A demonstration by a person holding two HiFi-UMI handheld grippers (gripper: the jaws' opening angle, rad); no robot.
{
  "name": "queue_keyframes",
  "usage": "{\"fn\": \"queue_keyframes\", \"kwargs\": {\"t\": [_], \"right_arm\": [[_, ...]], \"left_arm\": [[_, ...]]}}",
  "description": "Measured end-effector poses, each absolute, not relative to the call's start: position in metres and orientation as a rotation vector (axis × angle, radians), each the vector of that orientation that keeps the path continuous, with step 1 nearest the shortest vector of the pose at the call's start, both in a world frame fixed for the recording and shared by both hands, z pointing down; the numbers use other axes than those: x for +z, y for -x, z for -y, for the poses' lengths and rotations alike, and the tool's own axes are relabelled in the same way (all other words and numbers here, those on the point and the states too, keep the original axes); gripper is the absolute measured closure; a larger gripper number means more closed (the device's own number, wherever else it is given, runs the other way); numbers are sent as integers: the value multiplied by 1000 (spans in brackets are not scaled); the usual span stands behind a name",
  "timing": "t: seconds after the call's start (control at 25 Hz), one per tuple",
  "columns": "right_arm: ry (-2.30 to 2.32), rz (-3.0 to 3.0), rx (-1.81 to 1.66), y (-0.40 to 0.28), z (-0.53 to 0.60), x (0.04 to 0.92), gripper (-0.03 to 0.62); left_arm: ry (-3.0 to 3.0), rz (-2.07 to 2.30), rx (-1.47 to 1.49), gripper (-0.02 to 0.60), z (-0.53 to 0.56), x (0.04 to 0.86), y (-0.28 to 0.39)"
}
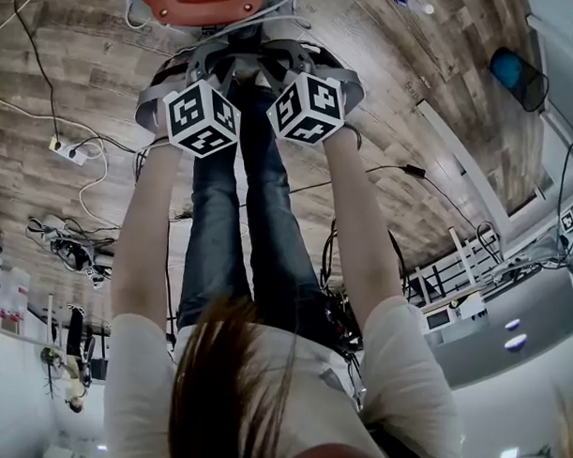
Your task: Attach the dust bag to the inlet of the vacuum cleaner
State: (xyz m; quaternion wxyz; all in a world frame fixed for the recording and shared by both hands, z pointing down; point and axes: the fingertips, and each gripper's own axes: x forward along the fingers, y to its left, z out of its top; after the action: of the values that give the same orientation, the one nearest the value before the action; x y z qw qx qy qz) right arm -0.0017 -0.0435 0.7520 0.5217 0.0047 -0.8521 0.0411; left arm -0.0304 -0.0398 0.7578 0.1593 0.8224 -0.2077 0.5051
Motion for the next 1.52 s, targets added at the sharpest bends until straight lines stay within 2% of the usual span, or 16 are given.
{"fn": "queue_keyframes", "kwargs": {"t": [0.2,0.44,0.88,1.28,1.52], "right_arm": [[-120,2059,174,-2,46,751,531],[78,2005,33,1,48,754,531],[-80,1999,144,0,49,754,514],[-108,2019,281,-4,40,752,406],[-113,2035,288,-1,42,743,381]], "left_arm": [[-2409,477,1539,495,48,753,25],[-2355,634,1426,500,45,754,29],[-2320,640,1387,492,44,756,29],[-2224,692,1264,405,38,756,30],[-2226,718,1236,400,39,747,29]]}}
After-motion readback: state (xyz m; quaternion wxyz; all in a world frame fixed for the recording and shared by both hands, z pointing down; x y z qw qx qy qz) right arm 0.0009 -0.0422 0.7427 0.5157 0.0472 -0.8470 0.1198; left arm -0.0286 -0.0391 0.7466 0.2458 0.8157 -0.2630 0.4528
